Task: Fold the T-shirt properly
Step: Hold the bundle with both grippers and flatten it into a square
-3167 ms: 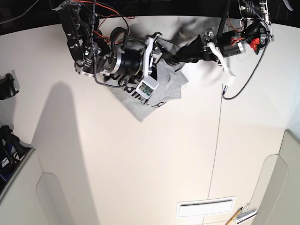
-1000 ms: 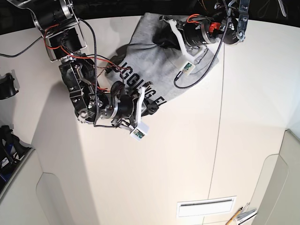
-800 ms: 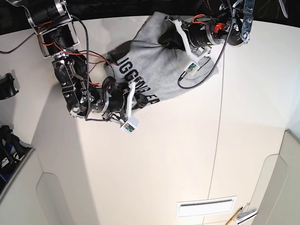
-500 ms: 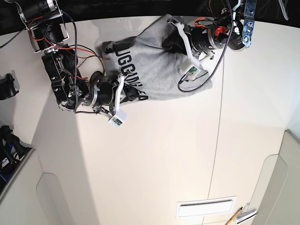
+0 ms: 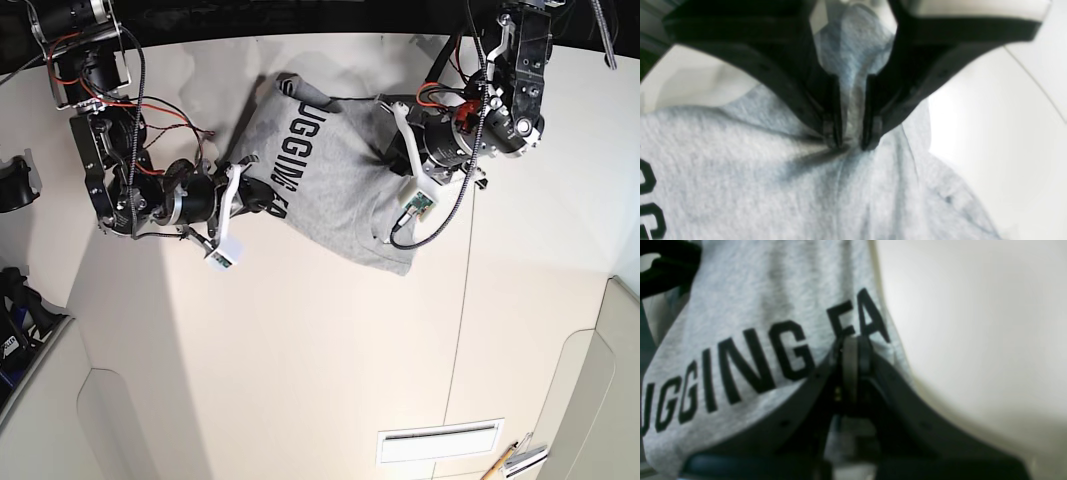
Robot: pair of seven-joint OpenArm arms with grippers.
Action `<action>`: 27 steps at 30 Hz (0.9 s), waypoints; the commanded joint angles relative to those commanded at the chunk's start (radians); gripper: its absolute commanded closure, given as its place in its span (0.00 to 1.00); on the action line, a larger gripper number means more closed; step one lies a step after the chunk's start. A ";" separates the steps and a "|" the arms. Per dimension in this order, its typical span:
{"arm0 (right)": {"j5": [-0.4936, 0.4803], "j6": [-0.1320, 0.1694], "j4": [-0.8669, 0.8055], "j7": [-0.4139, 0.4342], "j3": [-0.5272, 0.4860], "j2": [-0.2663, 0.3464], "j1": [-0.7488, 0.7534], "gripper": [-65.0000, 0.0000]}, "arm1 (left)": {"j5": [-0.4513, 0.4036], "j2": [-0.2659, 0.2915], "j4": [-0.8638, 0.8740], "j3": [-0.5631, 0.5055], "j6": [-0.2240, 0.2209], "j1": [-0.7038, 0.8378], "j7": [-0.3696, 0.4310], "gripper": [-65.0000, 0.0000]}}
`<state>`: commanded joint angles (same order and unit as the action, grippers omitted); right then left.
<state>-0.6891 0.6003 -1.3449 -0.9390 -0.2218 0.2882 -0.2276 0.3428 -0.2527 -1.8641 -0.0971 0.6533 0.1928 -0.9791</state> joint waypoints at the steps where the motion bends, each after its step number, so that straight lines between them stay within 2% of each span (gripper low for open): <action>1: 0.000 0.000 -0.018 0.000 0.009 0.000 0.019 1.00 | 0.000 0.000 0.018 0.000 0.000 -0.014 0.009 0.82; 5: -0.003 -0.001 -0.122 -0.001 0.052 0.000 0.109 1.00 | -0.001 0.000 0.122 0.000 0.000 -0.083 0.037 0.82; 10: -0.011 -0.001 -0.232 -0.001 0.079 -0.001 0.227 1.00 | 0.000 0.000 0.200 0.000 -0.003 -0.171 0.037 0.82; 14: -0.010 -0.001 -0.270 0.001 0.079 -0.003 0.256 1.00 | 0.061 0.000 0.195 0.000 -0.003 -0.208 0.023 0.82; 17: -0.010 -0.002 -0.286 0.004 0.091 -0.003 0.253 1.00 | 0.100 -0.001 0.137 0.000 -0.002 -0.203 -0.018 0.82; 21: -0.011 -0.002 -0.311 0.004 0.142 -0.003 0.252 1.00 | 0.180 -0.054 -0.014 0.000 0.024 -0.160 -0.020 0.85; 24: -0.045 -0.002 -0.320 0.003 0.165 -0.003 0.252 1.00 | 0.256 -0.094 -0.098 0.000 0.025 -0.087 -0.021 0.86; 27: -0.053 -0.002 -0.320 0.003 0.168 -0.003 0.253 1.00 | 0.320 -0.103 -0.195 0.000 0.037 0.013 -0.032 0.86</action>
<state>-0.7418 0.5987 -1.6646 -0.9363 -0.0536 0.2848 0.0250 0.6628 -0.3561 -2.0590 -0.0971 0.6907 0.2062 -1.0107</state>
